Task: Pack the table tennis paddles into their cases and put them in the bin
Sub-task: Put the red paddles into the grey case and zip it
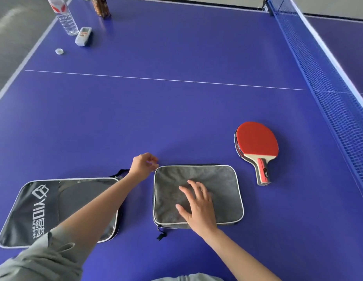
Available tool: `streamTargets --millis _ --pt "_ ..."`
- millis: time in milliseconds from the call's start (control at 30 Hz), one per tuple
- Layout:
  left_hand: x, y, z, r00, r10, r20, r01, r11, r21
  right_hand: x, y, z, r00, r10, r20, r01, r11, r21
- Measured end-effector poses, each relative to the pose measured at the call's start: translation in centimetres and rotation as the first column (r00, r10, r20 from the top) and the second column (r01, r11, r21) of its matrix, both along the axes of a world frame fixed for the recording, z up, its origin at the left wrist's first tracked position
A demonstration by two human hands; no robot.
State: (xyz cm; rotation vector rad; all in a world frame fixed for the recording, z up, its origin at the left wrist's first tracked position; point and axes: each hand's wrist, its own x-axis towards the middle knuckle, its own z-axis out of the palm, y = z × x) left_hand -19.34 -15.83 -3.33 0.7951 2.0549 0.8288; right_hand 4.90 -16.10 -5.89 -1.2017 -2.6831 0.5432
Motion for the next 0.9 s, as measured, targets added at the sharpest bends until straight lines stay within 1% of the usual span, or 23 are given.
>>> streamTargets --millis 133,233,300,333,400,433,500,567,667,733,767,833,900 --pt "1.3 -1.6 -0.5 0.956 0.247 0.159 -0.254 0.967 0.021 -2.7 2.6 1.1 0.986 -0.023 -0.163 0.011 0.997 -0.073" --pt "2.3 -2.7 -0.4 0.926 0.306 0.221 -0.321 0.946 0.035 -6.4 4.5 2.3 0.981 -0.015 -0.193 -0.017 0.986 -0.163" --pt "3.0 -3.3 -0.3 0.914 0.319 0.252 -0.345 0.936 0.066 -9.2 5.6 3.2 0.988 0.003 -0.154 -0.041 0.968 -0.248" --pt "3.3 -3.4 -0.1 0.904 0.332 0.27 -0.368 0.925 0.091 -10.4 6.2 3.6 0.994 0.031 -0.105 -0.061 0.953 -0.297" --pt "3.7 -3.6 0.1 0.875 0.369 0.315 -0.427 0.894 0.138 -12.7 7.2 4.6 0.992 0.113 0.061 -0.079 0.911 -0.406" --pt "3.8 -3.6 0.3 0.858 0.388 0.337 -0.456 0.877 0.152 -13.7 7.5 5.0 0.977 0.153 0.15 -0.071 0.891 -0.448" --pt "3.9 -3.5 0.4 0.831 0.414 0.37 -0.498 0.852 0.165 -15.0 8.0 5.5 0.933 0.207 0.295 -0.042 0.876 -0.481" --pt "3.9 -3.4 0.4 0.823 0.419 0.383 -0.508 0.845 0.169 -15.7 8.2 6.0 0.895 0.235 0.379 -0.021 0.871 -0.491" --pt "3.8 -3.6 0.2 0.828 0.395 0.398 -0.491 0.853 0.176 -16.3 8.5 6.4 0.893 0.205 0.402 0.055 0.835 -0.548" --pt "3.7 -3.9 0.1 0.834 0.381 0.399 -0.484 0.853 0.197 -16.2 8.6 6.4 0.895 0.174 0.411 0.096 0.823 -0.559" --pt "3.8 -4.1 0.0 0.845 0.382 0.374 -0.477 0.855 0.203 -16.1 8.8 6.3 0.895 0.171 0.413 0.106 0.817 -0.567" --pt "4.0 -4.5 -0.2 0.88 0.381 0.284 -0.442 0.876 0.193 -15.7 9.0 5.7 0.915 0.157 0.371 0.109 0.79 -0.604" --pt "4.7 -5.0 -0.6 0.909 0.364 0.203 -0.394 0.909 0.137 -15.3 9.1 5.4 0.944 0.11 0.31 0.109 0.783 -0.612"
